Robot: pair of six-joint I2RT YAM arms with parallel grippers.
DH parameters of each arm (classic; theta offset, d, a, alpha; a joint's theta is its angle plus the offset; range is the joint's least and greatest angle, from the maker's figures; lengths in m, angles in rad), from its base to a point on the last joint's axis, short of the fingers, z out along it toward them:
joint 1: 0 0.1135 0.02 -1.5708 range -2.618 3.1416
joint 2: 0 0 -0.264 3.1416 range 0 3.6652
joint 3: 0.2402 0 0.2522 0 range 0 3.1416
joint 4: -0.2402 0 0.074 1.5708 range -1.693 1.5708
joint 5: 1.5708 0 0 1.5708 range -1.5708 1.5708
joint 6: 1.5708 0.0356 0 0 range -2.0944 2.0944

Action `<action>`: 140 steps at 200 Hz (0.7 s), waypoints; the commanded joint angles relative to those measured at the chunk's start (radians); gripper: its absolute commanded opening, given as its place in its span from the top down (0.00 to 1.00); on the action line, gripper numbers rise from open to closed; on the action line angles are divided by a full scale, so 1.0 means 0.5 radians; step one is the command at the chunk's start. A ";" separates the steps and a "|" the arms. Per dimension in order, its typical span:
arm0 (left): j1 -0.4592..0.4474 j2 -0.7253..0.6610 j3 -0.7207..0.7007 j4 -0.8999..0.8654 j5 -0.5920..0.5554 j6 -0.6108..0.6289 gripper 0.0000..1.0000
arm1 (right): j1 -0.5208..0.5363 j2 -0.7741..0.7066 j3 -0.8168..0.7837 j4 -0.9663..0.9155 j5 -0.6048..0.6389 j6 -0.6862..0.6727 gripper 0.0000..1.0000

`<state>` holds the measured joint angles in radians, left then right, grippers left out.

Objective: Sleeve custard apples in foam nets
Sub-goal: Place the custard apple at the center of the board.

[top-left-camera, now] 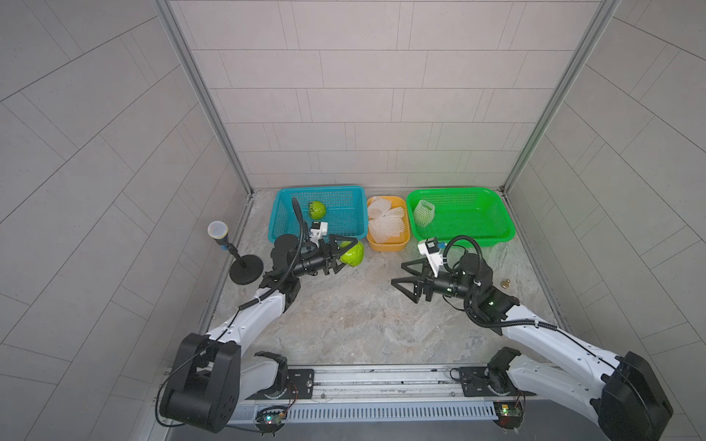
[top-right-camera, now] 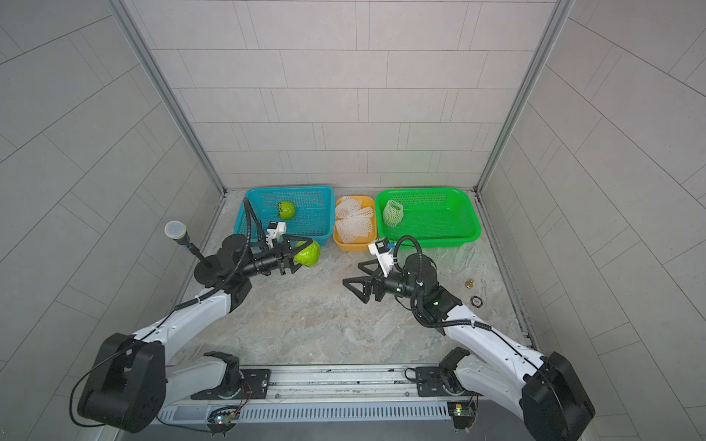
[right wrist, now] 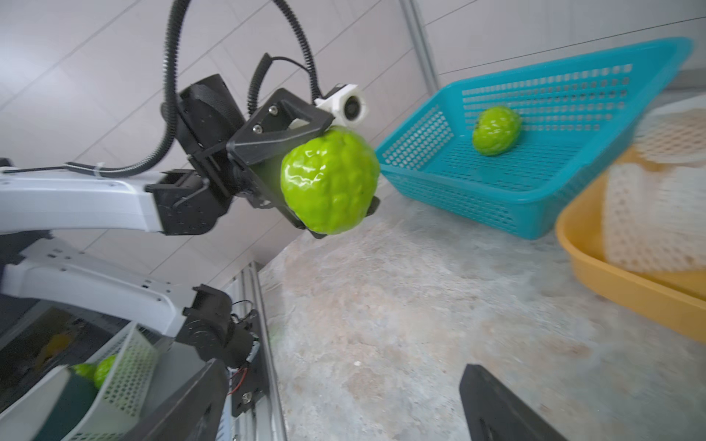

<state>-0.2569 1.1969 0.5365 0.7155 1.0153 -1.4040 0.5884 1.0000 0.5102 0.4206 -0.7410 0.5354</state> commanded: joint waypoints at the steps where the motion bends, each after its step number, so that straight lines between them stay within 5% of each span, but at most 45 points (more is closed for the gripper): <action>1: -0.088 0.031 -0.063 0.821 0.127 -0.381 0.27 | 0.068 0.055 0.013 0.325 -0.212 0.070 0.00; 84: -0.302 0.216 -0.065 0.931 0.172 -0.366 0.27 | 0.121 0.204 0.165 0.407 -0.130 0.059 0.00; 140: -0.441 0.204 -0.030 0.703 0.181 -0.171 0.27 | 0.124 0.299 0.291 0.414 -0.144 0.032 0.00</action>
<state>-0.4541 1.3106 0.5022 1.0840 1.0851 -1.5608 0.6449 1.1305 0.6144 0.6083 -0.8059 0.5728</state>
